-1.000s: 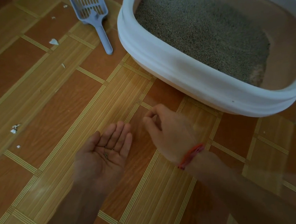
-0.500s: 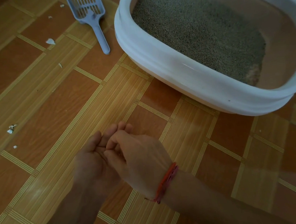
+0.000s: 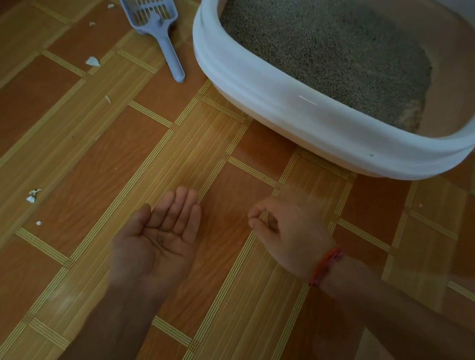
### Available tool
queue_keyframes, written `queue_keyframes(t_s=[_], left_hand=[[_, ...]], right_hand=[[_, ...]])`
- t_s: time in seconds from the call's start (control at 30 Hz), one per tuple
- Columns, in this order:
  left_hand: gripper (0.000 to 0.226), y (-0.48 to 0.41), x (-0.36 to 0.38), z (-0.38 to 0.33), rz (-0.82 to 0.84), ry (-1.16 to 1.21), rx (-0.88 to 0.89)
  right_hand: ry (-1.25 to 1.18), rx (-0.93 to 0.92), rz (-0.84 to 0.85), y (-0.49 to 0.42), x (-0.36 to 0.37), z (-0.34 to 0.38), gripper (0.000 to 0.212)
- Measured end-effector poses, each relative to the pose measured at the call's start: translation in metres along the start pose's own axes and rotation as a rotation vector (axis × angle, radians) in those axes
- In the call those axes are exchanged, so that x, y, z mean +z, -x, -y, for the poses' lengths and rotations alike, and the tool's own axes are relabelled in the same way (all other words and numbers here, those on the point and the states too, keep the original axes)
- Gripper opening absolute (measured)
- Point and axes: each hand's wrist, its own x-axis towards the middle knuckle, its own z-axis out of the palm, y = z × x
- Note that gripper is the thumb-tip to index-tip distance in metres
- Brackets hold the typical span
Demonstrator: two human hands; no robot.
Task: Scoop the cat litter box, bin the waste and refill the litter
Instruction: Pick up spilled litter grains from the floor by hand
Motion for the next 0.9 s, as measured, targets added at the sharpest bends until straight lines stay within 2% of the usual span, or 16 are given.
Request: queue_keyframes(t_s=[0.2, 0.53, 0.9], left_hand=[[0.048, 0.005, -0.001, 0.001, 0.002, -0.004, 0.000], [0.053, 0.009, -0.001, 0.001, 0.004, -0.025, -0.001], [0.053, 0.018, -0.007, 0.000, 0.014, -0.027, -0.009]], right_hand=[[0.013, -0.042, 0.078, 0.013, 0.012, -0.001, 0.012], [0.119, -0.135, 0.083, 0.011, 0.026, 0.005, 0.018], [0.180, -0.117, 0.064, 0.016, 0.029, 0.003, 0.020]])
